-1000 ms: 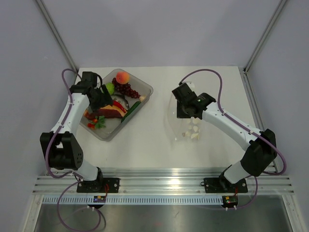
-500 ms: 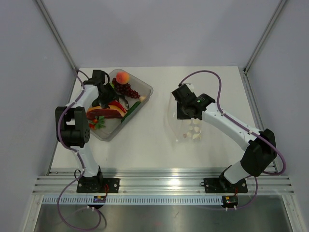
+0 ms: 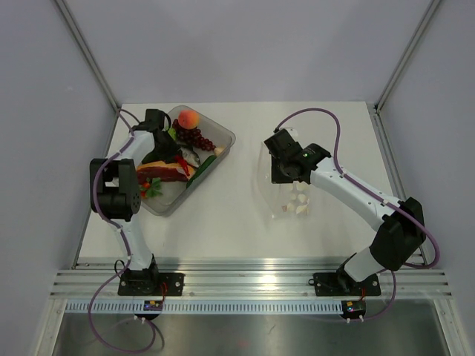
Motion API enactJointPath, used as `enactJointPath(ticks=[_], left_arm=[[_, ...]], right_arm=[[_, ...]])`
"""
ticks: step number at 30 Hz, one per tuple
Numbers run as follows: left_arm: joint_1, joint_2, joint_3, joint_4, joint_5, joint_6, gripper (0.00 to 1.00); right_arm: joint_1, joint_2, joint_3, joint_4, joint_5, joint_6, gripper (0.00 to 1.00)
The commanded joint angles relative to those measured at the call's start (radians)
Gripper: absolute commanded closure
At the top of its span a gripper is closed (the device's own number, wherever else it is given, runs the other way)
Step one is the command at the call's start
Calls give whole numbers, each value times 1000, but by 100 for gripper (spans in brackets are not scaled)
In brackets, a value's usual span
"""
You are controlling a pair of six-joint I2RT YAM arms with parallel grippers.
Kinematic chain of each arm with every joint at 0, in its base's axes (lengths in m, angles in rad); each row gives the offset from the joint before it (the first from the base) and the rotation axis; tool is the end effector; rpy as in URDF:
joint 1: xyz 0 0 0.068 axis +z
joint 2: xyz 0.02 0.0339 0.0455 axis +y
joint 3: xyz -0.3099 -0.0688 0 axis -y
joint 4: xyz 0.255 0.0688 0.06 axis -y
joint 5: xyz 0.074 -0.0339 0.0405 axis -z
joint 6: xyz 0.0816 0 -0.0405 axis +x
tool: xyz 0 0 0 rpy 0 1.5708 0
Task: Place the food in the zip-top bag and seal the zipper
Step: Adjust the fake food in the bin.
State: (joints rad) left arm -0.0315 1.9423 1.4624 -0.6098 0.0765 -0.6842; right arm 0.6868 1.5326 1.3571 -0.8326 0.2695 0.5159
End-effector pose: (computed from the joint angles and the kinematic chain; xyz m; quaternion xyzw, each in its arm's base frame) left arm 0.4579 -0.0207 0.2000 -0.3025 0.9222 -0.1182 0.2100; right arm 0.2853 0.2059 0.3086 -0.0441 0.9517 0.0492 0.2999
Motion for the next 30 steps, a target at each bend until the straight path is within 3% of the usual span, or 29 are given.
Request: enactJointPath(ticks=[1, 4, 11, 13, 15, 16, 23, 30], left_arm=[[-13, -22, -5, 38, 13, 31, 77], [-36, -54, 7, 30, 2, 67, 90], [-102, -57, 59, 7, 19, 127, 92], [-107, -33, 76, -16, 20, 141, 71], [-105, -17, 113, -54, 10, 152, 31], [-107, -20, 121, -64, 3, 163, 28], [-71, -127, 98, -125, -164, 167, 32], [30, -235, -83, -91, -271, 8, 47]], right_arm=[[-1, -8, 17, 18, -6, -1, 100], [-1, -8, 17, 23, -12, -1, 100], [-3, -3, 25, 23, -13, 4, 100], [-1, -2, 25, 21, -16, 6, 100], [-1, -3, 25, 21, -16, 4, 100], [-3, -2, 25, 20, -16, 4, 100], [-1, -5, 19, 29, -18, -5, 100], [-1, 12, 17, 50, -39, -24, 100]])
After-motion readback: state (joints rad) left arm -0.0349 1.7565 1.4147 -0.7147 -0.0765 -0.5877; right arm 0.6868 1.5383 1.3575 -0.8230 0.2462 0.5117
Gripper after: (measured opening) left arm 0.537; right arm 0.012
